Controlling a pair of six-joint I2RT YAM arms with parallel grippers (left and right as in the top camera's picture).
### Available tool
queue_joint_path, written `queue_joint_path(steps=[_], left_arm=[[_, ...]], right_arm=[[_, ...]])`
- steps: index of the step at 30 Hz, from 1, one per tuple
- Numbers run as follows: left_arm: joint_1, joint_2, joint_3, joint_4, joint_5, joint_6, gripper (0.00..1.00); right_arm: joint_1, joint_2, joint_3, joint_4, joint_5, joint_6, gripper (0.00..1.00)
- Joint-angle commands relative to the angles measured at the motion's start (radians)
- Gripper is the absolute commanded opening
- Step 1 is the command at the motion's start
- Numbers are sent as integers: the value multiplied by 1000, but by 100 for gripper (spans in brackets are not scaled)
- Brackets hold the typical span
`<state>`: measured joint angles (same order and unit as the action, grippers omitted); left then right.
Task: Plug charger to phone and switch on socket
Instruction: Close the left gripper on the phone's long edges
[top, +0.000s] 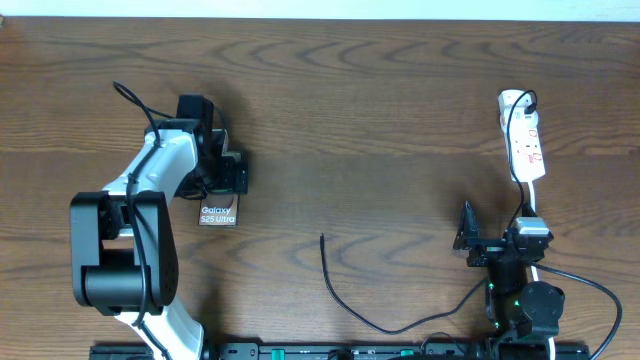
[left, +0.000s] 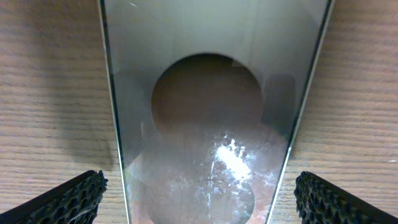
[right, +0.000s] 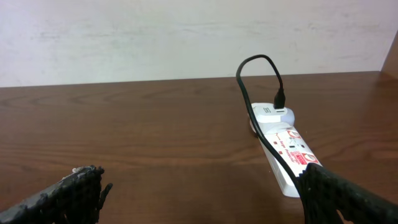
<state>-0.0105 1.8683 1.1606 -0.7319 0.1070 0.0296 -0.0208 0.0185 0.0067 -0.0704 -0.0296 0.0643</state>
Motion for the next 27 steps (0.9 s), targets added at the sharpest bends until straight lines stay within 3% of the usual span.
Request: queue_joint_path(steps=[1,17,27], left_arm=[[-2,0,-40,21,12,-4,99],[-2,0,-77,104,12,3,99],[-2,0,-77,70,13,3,99]], right_arm=[[9,-3,-1,-4,1,10,99],[9,-3,-1,-4,1,10,99],[9,-3,-1,-4,1,10,99]])
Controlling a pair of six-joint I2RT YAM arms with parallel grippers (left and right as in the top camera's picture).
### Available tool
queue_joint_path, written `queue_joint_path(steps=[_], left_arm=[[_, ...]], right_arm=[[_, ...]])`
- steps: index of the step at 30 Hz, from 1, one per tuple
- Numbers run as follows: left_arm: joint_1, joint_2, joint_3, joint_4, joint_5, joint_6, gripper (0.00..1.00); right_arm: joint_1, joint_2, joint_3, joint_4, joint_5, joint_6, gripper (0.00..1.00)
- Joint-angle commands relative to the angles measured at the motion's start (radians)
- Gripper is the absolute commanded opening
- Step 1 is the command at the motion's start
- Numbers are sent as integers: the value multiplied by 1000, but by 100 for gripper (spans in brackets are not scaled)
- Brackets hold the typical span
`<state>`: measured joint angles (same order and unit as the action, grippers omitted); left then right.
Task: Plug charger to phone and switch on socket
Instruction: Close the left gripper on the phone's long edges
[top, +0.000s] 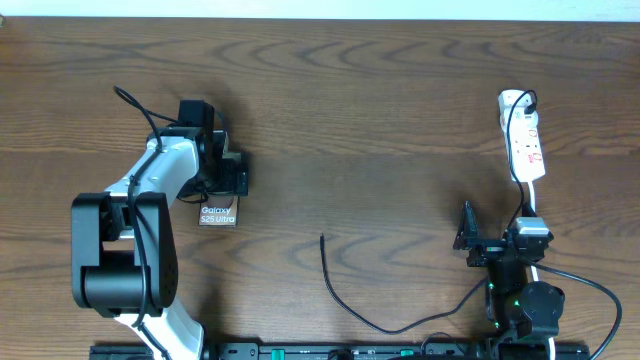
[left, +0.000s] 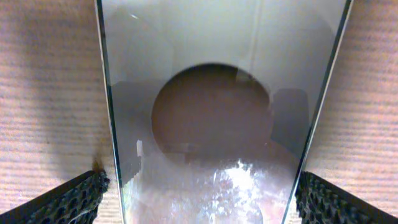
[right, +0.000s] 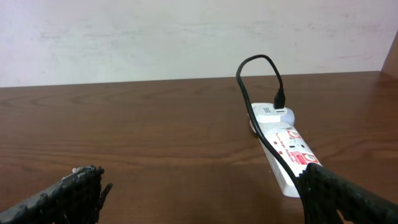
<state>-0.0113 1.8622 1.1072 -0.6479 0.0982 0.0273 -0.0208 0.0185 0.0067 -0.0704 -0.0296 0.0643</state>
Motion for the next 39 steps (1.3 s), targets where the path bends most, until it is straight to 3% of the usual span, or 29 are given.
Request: queue_joint_path(steps=[1,23,33,39], left_arm=[[-2,6,-24,-14,22,6,99],[-2,6,-24,-4,21,6,100],[-2,6,-24,0,21,6,90],[-2,6,-24,3,21,6,89]], right_arm=[[9,-3,-1,-4,1,10,99],[9,-3,-1,-4,1,10,99],[9,-3,-1,-4,1,10,99],[9,-3,-1,-4,1,10,99]])
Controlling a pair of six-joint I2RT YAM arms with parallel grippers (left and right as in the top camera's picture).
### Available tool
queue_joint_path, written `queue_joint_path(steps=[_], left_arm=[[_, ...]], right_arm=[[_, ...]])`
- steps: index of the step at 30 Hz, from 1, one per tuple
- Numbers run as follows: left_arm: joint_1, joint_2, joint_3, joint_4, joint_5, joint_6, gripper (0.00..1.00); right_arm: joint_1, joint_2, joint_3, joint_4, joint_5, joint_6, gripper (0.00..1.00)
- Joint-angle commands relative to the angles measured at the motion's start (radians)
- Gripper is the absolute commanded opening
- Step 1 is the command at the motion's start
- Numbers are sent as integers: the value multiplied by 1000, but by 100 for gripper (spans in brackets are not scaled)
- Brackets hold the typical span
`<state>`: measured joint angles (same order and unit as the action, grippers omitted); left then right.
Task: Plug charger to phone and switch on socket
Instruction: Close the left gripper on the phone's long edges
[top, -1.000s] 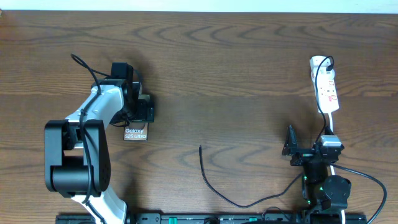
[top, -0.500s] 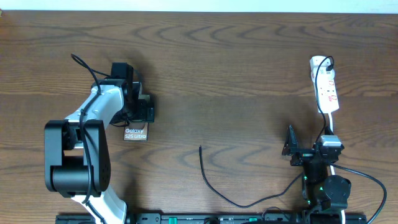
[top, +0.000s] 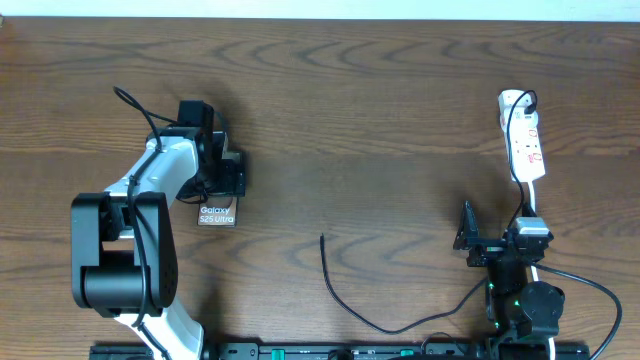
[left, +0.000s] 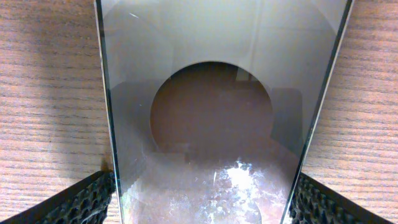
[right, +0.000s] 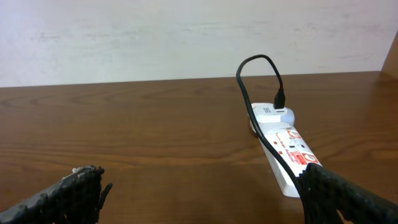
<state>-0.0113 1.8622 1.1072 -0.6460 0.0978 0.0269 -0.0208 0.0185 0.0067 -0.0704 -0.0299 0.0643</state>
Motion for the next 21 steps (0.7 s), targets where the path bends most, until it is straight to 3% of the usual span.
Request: queue_joint_path(steps=[1,21], left_arm=[[-2,6,-24,1,22,6,89],[-2,6,-61,34,22,6,85]], right_arm=[[9,-3,-1,-4,1,10,99],[9,-3,-1,-4,1,10,99]])
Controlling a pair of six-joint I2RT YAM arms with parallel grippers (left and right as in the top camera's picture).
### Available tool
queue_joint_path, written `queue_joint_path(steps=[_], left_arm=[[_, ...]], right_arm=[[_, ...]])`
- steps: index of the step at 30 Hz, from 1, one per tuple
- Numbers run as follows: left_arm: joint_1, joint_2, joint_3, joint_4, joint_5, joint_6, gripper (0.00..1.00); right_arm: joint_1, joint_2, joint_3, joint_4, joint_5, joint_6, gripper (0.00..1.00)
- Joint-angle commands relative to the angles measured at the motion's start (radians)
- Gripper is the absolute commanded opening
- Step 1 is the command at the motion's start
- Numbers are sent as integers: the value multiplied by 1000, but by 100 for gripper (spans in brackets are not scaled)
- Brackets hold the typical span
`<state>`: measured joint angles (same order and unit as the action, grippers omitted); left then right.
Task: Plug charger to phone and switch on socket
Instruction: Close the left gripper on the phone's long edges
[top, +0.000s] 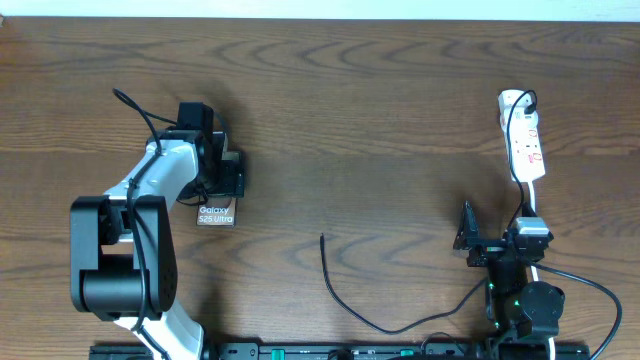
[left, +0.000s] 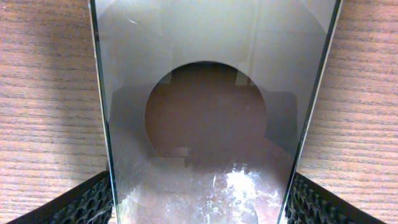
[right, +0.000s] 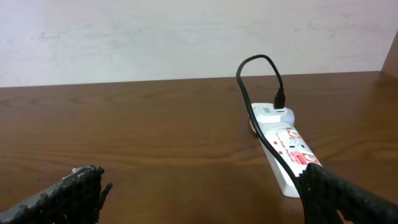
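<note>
The phone (top: 217, 212), face up with a "Galaxy S25 Ultra" label, lies on the table at the left. Its glass (left: 208, 112) fills the left wrist view. My left gripper (top: 222, 178) is shut on the phone, a black pad (left: 87, 202) pressed on each long edge. The black charger cable (top: 345, 295) lies loose, its free end (top: 322, 238) near the table's middle. The white socket strip (top: 524, 148) is at the far right, the cable plugged into its far end (right: 278, 102). My right gripper (right: 199, 199) stands open and empty, short of the strip (right: 287, 152).
The brown wood table (top: 380, 110) runs from wall to front rail. The cable runs from the strip past my right arm's base (top: 520, 290) and along the front edge. A pale wall (right: 186, 37) rises behind the table.
Hardly anything moved. The left pads sit a touch tighter on the phone's edges and the phone has shifted slightly in the left wrist view. The right arm is still.
At the oldest moment my left gripper stood open over the phone with gaps beside both edges, and it was still so a second later. Then the pads were touching the edges, and now they grip the phone. The right gripper, cable and strip stayed put.
</note>
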<state>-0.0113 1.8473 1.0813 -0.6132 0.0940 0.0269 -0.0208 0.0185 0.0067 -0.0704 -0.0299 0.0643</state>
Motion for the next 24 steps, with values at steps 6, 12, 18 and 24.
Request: queue_joint_path(steps=[6,12,18,24], left_arm=[[-2,21,-35,2,26,6,84],[-2,21,-35,2,26,6,79],[-2,21,-35,2,26,6,78],[-2,21,-35,2,26,6,67]], right_arm=[[9,-3,-1,-4,1,10,99],[9,-3,-1,-4,1,10,99],[9,-3,-1,-4,1,10,99],[9,-3,-1,-4,1,10,99]])
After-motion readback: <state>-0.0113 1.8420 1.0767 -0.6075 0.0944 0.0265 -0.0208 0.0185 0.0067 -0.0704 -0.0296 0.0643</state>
